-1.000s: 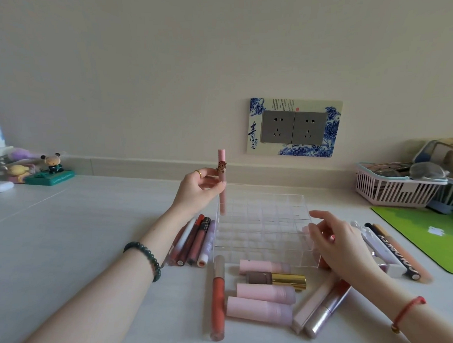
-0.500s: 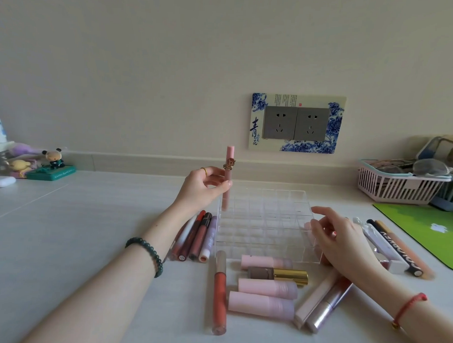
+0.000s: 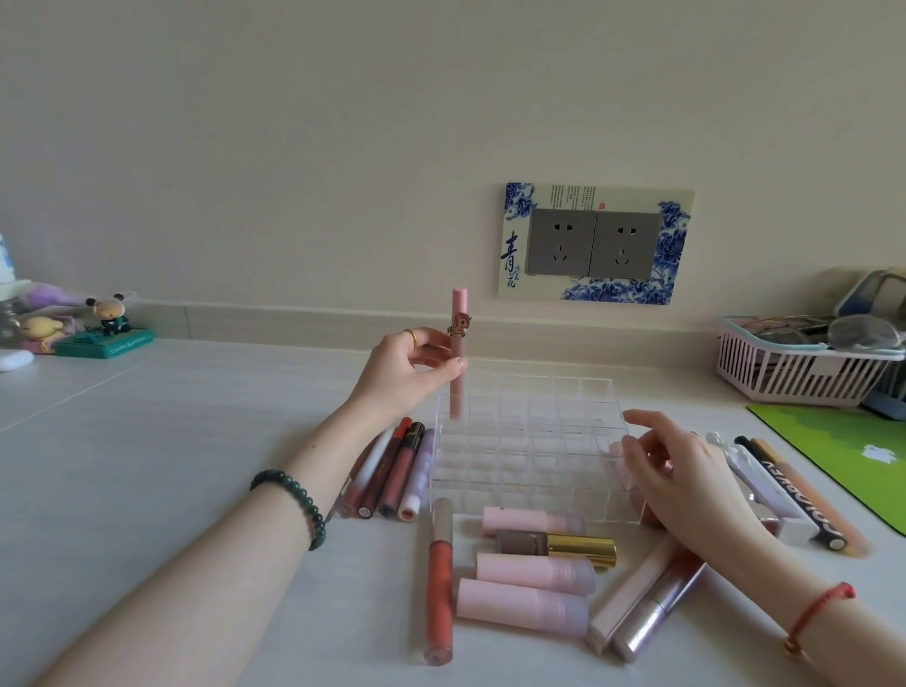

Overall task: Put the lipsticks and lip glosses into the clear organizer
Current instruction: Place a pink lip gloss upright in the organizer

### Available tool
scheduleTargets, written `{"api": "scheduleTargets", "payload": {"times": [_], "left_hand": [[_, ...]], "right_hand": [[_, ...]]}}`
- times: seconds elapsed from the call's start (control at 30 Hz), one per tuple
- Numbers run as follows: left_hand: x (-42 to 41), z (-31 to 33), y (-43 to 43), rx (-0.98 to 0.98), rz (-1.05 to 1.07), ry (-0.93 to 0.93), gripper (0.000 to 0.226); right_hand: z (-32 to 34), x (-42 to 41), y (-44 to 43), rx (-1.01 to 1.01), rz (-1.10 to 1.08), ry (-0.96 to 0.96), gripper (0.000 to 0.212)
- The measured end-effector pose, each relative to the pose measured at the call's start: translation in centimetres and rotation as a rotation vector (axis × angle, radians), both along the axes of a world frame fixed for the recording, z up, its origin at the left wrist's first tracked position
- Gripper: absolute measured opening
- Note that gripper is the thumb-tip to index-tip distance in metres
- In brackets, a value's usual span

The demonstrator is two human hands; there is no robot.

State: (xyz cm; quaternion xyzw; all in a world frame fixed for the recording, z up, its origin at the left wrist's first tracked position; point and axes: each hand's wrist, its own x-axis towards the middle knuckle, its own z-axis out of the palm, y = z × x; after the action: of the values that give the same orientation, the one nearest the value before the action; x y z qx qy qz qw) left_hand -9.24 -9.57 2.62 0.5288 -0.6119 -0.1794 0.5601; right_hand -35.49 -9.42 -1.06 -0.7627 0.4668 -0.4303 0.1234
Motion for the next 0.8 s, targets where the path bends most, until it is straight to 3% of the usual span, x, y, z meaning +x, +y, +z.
{"api": "scheduleTargets", "payload": {"times": [0.8], "left_hand": [[-0.18, -0.14, 0.24, 0.042, 0.005, -0.062, 0.018]], "right_hand": [[0.0, 0.02, 0.08, 0.004, 0.01, -0.014, 0.033]]}}
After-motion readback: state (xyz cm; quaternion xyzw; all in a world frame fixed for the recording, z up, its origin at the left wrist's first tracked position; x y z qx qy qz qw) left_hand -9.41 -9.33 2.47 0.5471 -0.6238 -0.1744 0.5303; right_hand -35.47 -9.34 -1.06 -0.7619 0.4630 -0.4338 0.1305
